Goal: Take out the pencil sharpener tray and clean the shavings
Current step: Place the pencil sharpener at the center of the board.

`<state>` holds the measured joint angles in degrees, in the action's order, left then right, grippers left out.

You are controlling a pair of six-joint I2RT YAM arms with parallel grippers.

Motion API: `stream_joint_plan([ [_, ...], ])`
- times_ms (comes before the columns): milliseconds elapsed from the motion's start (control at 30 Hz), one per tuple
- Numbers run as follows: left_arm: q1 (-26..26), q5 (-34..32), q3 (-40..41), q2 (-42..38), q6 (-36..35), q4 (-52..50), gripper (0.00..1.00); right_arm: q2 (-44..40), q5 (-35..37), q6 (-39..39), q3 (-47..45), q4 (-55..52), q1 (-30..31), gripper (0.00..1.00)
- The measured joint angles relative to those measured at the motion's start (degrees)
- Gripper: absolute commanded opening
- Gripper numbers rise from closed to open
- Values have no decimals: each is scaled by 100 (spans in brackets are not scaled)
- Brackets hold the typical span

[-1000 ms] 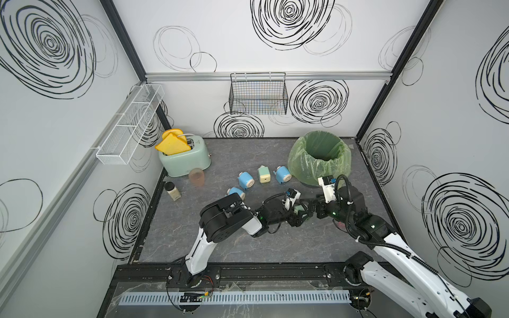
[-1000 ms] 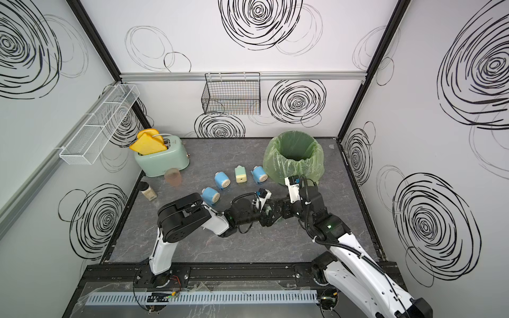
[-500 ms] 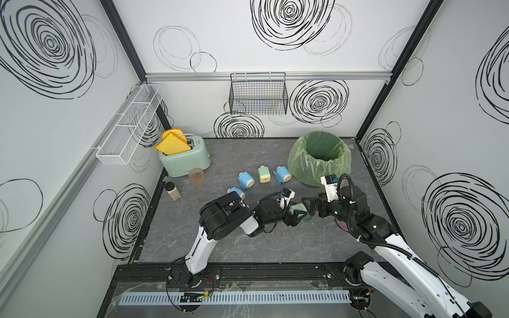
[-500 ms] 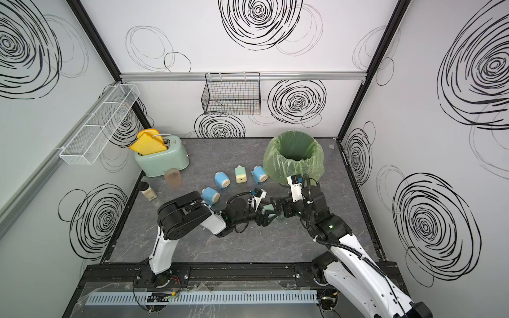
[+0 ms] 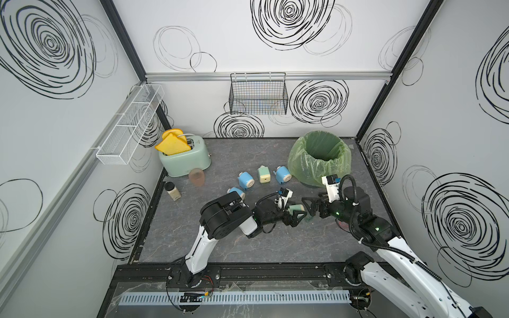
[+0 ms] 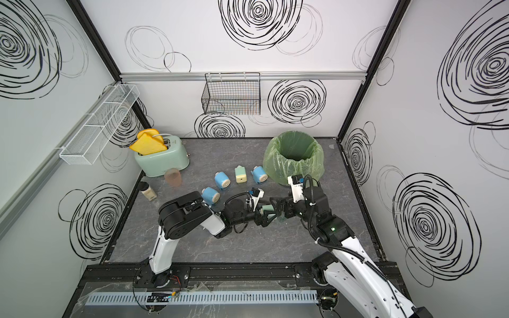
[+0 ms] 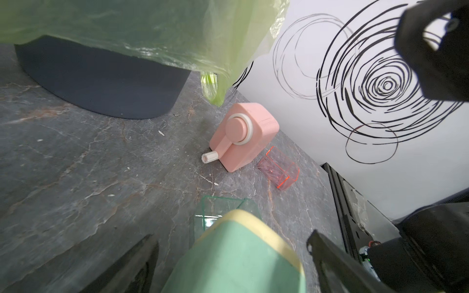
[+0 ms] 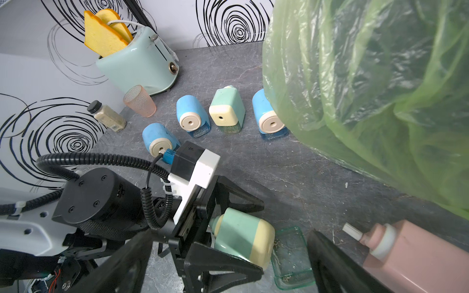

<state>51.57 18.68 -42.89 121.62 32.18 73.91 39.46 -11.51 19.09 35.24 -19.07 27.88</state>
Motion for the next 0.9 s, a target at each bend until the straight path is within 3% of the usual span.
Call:
stream_joint_plan([
  [533, 522, -243, -656, 367, 444, -203, 97, -76, 7, 2, 0, -28, 0, 99],
  [900, 485, -221, -1123, 573, 522, -380, 97, -116, 9, 22, 0, -24, -13, 99],
])
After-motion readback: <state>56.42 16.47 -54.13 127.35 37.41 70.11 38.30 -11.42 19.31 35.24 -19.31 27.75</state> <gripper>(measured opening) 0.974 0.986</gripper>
